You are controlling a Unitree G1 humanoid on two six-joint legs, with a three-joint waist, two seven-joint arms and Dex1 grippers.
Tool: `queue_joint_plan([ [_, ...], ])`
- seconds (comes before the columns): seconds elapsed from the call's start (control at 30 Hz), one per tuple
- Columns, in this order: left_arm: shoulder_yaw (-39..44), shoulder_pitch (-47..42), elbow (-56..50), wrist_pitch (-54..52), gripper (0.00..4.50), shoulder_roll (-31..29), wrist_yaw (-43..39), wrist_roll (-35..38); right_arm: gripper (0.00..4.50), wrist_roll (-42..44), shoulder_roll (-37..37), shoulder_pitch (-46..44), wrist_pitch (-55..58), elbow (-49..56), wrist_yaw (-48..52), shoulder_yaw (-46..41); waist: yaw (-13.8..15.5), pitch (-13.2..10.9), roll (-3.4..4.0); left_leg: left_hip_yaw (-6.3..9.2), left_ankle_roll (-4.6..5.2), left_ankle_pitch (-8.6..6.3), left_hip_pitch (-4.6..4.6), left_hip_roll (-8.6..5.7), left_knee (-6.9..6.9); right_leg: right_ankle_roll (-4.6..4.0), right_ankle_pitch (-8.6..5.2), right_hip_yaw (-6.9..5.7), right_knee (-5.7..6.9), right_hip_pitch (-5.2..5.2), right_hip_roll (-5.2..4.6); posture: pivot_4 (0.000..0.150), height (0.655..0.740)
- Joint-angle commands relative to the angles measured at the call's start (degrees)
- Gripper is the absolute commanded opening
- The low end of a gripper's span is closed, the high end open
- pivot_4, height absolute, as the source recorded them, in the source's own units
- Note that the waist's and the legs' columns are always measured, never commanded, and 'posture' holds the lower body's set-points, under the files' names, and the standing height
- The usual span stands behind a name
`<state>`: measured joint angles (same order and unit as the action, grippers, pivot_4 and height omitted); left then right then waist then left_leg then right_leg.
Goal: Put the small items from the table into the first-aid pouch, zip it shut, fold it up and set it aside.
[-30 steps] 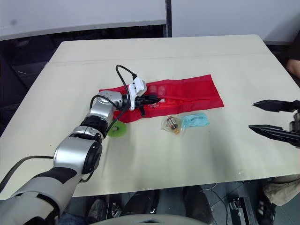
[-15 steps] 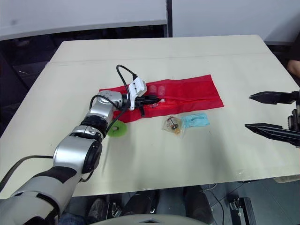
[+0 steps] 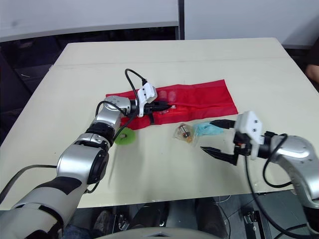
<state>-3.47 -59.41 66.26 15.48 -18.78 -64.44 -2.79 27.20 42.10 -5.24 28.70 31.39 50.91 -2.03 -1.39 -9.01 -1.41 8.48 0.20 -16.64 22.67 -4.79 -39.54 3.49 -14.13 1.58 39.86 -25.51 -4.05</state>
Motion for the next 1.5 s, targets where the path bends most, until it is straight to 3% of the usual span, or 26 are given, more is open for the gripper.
queue_joint_plan([
  [0.03,0.01,-0.81,-0.4,0.8,0.0,-0.53,0.44,0.01,4.45,-7.15,-2.63,0.37,-1.37,2.37,-5.87,7.35,0.01,0.0,0.0,-0.01,0.0,0.0,0.0,0.0,0.0,0.0,0.0,0.0,0.01,-0.02,0.0,0.15,0.7368],
  [0.27,-0.08,-0.74,-0.35,0.8,0.0,-0.46,0.41,-0.08,4.45,-16.17,-7.28,0.44,-2.05,-3.99,-12.64,14.79,0.03,0.0,0.0,0.0,0.0,0.0,0.0,-0.03,-0.01,0.0,0.0,0.01,0.0,-0.01,0.01,0.15,0.7368],
  [0.7,-0.13,-0.72,-0.55,1.15,0.0,-0.48,0.36,-0.32,4.45,-19.2,-18.14,-3.59,-1.37,-10.03,-17.88,17.13,-0.56,0.01,0.01,0.07,-0.01,0.0,0.0,-0.04,0.0,0.0,0.0,-0.02,0.0,-0.01,0.02,0.15,0.7368],
  [0.77,-0.13,-0.74,-0.6,1.13,0.0,-0.51,0.33,-0.32,4.21,-20.4,-17.99,-3.77,-1.71,-10.75,-17.93,17.41,-0.54,0.01,0.01,0.07,-0.01,0.0,0.0,-0.04,0.0,0.0,0.0,-0.02,0.0,-0.01,0.01,0.15,0.7368],
  [0.83,-0.12,-0.74,-0.62,1.16,0.0,-0.6,0.29,-0.32,3.55,-20.87,-17.91,-3.73,-1.93,-11.1,-17.98,17.49,-0.57,0.01,0.01,0.07,0.0,0.0,0.0,-0.06,0.0,0.0,0.0,-0.02,0.0,-0.01,0.0,0.15,0.7368],
  [1.0,-0.12,-0.77,-0.64,1.19,0.0,-0.68,0.25,-0.31,1.23,-20.98,-17.42,-3.51,-1.38,-10.06,-18.3,16.52,-0.71,0.01,0.01,0.08,0.0,0.0,0.0,-0.06,0.0,0.0,0.0,-0.02,0.0,-0.01,0.01,0.15,0.7368],
  [1.1,-0.08,-0.79,-0.61,1.18,0.0,-0.63,0.26,-0.27,0.33,-20.19,-17.2,-3.35,-0.6,-8.19,-18.13,15.74,-0.7,0.01,0.01,0.08,0.0,0.0,0.0,-0.06,0.0,0.0,0.0,-0.02,0.0,-0.01,0.01,0.15,0.7368],
  [1.33,0.07,-0.76,-0.73,1.18,0.0,-0.16,0.41,-0.01,0.33,-19.9,-20.87,-9.09,12.21,-3.74,-25.03,12.09,-0.78,0.01,0.01,0.08,0.0,0.0,0.0,-0.05,-0.01,0.0,0.0,-0.01,0.01,-0.01,0.0,0.15,0.7368],
  [1.5,0.25,-0.56,-1.53,1.0,0.0,0.54,-0.1,0.55,0.33,-21.13,-22.7,-12.98,19.38,-6.62,-28.36,12.71,-0.65,0.01,0.02,0.13,0.0,0.0,0.03,-0.07,0.02,-0.01,0.0,-0.04,-0.02,-0.02,-0.02,0.15,0.7368],
])
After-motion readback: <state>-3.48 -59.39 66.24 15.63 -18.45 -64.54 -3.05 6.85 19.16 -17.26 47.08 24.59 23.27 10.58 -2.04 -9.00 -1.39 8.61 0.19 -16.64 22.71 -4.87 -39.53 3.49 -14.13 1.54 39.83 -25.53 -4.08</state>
